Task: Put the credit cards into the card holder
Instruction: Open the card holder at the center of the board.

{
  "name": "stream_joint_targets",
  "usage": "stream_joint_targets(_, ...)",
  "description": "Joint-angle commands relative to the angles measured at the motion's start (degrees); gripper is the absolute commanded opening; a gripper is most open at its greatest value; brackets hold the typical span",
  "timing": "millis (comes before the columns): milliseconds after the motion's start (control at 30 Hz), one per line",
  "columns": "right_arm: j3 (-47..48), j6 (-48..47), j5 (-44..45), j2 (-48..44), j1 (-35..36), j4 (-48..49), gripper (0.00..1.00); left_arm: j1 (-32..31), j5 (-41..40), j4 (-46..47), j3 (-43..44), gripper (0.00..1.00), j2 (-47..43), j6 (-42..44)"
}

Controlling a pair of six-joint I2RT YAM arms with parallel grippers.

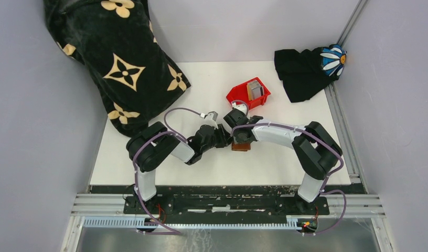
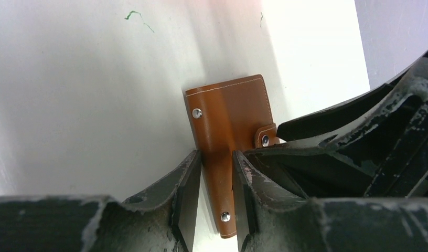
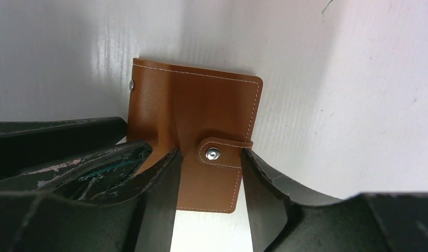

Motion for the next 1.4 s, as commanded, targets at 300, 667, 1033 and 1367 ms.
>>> stream_joint_targets(300,-1.82,-0.50,-2.58,-2.14,-4.10,-1.63,0.53,-0.52,-4.66,-23.94,3.54,0.36,4.87,2.16)
stream_joint_targets(667,-5.43,-0.23,-5.76,-4.06,-7.73,0.13,0.46,-0.67,-4.91,-27.91,6.00,0.38,7.36,1.65)
stream_joint_targets(1033,-10.40,1.28,-10.24,-6.48,-9.42,3.77,0.38,-1.48,-3.53,-28.97,6.90,0.43,5.28,2.71)
stream_joint_targets(1367,-12.14,1.20,-11.31,-8.94,-10.39,4.39,0.28,-3.61,-2.33,-30.65,8.90,0.49,5.16,4.70)
